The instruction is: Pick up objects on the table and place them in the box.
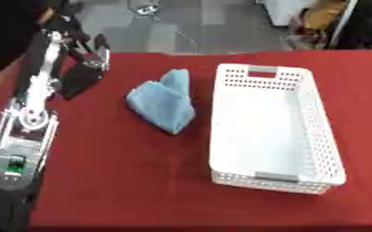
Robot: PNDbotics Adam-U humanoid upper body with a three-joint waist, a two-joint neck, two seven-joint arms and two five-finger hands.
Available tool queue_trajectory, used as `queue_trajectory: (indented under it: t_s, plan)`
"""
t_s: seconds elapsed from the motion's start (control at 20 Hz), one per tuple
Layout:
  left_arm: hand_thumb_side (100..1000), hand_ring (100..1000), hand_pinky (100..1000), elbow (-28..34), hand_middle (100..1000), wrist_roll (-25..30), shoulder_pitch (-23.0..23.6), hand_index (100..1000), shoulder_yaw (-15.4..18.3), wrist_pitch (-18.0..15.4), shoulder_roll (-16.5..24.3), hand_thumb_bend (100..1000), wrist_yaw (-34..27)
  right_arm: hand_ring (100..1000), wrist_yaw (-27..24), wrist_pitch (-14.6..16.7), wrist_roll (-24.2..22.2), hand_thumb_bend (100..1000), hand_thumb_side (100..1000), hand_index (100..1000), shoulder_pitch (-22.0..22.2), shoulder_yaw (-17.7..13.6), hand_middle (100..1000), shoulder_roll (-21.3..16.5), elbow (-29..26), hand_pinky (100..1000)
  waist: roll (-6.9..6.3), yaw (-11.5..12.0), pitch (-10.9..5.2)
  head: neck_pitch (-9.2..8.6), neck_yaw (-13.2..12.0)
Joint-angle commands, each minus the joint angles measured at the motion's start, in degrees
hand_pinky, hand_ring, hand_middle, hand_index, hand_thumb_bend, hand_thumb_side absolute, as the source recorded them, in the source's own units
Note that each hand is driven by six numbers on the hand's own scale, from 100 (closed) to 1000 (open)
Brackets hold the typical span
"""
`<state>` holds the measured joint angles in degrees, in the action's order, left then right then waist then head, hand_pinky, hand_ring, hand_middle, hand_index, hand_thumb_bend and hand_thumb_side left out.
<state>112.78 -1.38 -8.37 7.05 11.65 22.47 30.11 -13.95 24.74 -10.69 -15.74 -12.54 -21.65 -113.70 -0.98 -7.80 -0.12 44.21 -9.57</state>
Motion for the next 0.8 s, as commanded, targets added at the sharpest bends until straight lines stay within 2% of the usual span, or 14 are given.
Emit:
queue_trajectory:
  t_s: [0.05, 0.55, 0.65, 0.7, 0.75, 0.8]
  plan:
    - [444, 678, 483, 1.3, 938, 0.0, -0.4, 992, 0.1, -0.1, 0.9, 100, 0.4, 872, -0.2, 0.2, -0.1, 100, 1000, 950, -0.4, -0.2, 841, -1.3, -0.9, 842, 0.08, 0.0, -0.36, -0.09, -0.2]
    - [427, 682, 491, 1.1, 938, 0.2, -0.4, 994, 0.2, 0.2, 1.0, 100, 1.0, 872, -0.2, 0.2, -0.2, 100, 1000, 950, -0.3, -0.2, 841, -1.3, -0.9, 842, 0.07, 0.0, -0.36, -0.09, -0.1]
    - [399, 686, 503, 0.8, 936, 1.0, -0.7, 995, 0.2, 0.8, 1.5, 140, 2.8, 872, -0.2, 0.2, -0.2, 100, 1000, 950, -0.2, -0.2, 842, -1.2, -0.9, 842, 0.11, -0.4, -0.42, -0.09, 0.1]
    - [407, 685, 500, 0.6, 936, 1.6, -0.9, 995, 0.1, 1.1, 1.6, 132, 4.1, 872, -0.2, 0.2, -0.2, 100, 1000, 950, -0.2, -0.3, 841, -1.2, -0.9, 842, 0.13, -0.5, -0.45, -0.09, 0.2]
    - [362, 697, 526, 0.3, 934, 2.5, -1.3, 997, -0.1, 1.7, 2.2, 189, 5.9, 873, -0.1, 0.1, -0.2, 100, 1000, 950, 0.0, -0.3, 842, -1.3, -0.9, 842, 0.16, -0.6, -0.48, -0.09, 0.4]
    - [365, 701, 533, -0.2, 933, 3.9, -1.8, 999, -0.5, 2.2, 2.9, 207, 8.1, 873, 0.0, 0.1, -0.3, 100, 1000, 950, 0.2, -0.3, 842, -1.3, -0.9, 842, 0.18, -0.7, -0.51, -0.09, 0.4]
